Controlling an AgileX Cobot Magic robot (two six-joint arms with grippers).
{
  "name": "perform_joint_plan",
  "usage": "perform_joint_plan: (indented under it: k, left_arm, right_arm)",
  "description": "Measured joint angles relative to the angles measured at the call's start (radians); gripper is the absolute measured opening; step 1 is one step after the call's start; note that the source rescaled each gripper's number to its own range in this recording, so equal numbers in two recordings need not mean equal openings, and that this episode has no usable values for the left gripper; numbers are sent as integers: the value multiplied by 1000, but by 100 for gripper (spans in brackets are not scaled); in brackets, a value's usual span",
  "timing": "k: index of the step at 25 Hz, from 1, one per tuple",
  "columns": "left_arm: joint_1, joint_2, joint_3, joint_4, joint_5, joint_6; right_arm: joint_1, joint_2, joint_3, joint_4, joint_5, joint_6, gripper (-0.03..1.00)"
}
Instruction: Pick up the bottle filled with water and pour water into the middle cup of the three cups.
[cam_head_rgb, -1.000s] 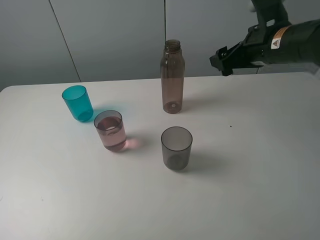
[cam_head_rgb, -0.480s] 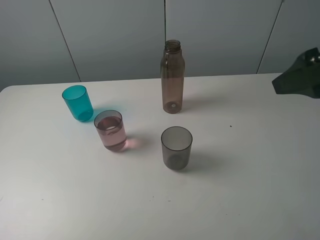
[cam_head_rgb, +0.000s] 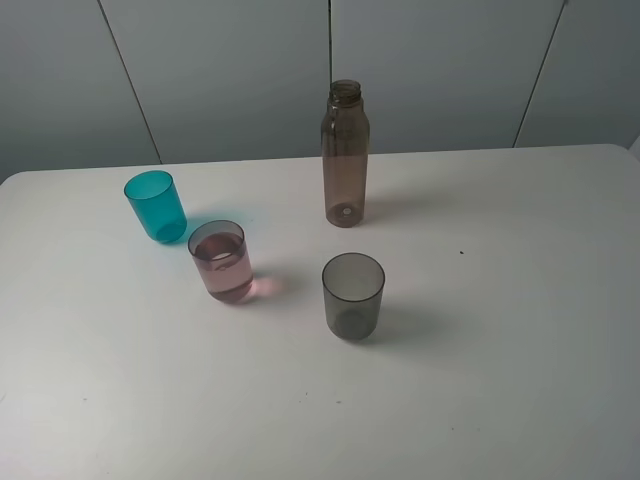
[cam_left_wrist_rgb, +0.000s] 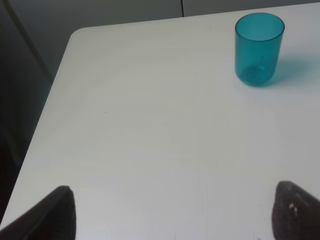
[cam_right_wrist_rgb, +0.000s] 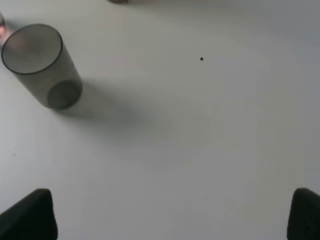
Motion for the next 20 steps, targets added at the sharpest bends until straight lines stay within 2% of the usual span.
perform_joint_plan:
  k: [8,20]
  left_arm:
    - [0,0,0,0,0,0]
    - [0,0,0,0,0,4]
  right_arm:
    - [0,-285,59,-2,-32,58,99]
    - [-8,-305,59,-55,-34,130,99]
